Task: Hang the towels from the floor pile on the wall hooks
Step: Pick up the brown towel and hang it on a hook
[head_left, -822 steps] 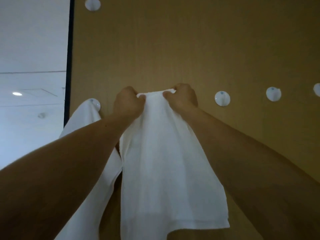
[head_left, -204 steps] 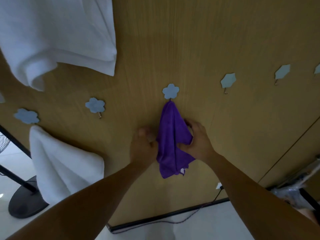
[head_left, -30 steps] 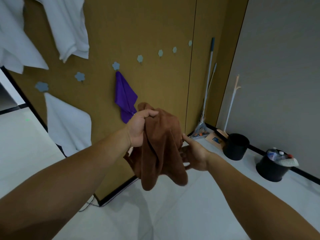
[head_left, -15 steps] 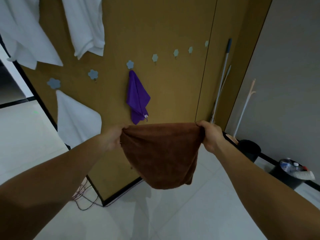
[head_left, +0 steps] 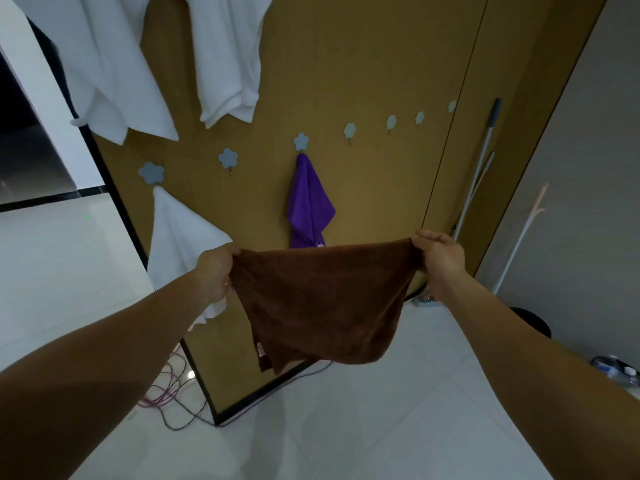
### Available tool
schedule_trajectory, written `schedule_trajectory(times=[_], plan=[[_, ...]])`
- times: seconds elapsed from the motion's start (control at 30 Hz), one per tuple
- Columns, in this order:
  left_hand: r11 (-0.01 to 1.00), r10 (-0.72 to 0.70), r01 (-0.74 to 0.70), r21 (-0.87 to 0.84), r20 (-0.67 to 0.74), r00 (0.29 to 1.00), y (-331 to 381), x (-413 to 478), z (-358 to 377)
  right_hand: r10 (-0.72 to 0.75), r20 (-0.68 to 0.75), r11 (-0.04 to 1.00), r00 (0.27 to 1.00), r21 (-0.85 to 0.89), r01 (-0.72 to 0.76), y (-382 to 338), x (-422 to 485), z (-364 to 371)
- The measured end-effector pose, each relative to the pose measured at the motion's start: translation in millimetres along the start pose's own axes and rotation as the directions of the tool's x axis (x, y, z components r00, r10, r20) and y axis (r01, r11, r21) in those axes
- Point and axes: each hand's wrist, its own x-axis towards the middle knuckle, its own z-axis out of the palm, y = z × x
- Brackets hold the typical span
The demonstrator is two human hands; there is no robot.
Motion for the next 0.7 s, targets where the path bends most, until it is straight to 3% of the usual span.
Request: schedule_trajectory(times=[0.17, 0.37, 0.57, 0.7], plan=[[0.996, 0.074, -0.074, -0.040, 0.013, 0.997, 12.3, 12.7, -12.0, 0.023, -0.016, 0.992, 1.000, 0.124, -0.021, 1.5, 11.2, 12.7], [0.992, 0.124, -0.123, 0.023, -0.075, 0.989, 16.0, 27.2, -8.2, 0.093, 0.195, 0.984, 0.976, 0.131, -0.120, 5.2, 35.4, 23.6], [0.962, 0.212, -0.174, 0.211, -0.170, 0.962, 22.0, 45.6, 2.4, 0.226, 0.431, 0.947, 0.874, 0.114, -0.301, 2.7, 74.4, 32.2], [0.928, 0.301, -0.229, 0.293, -0.233, 0.925, 22.9, 52.2, 12.4, 0.248, 0.535, 0.962, 0.808, -0.041, -0.269, -3.9, 99.2, 40.1]])
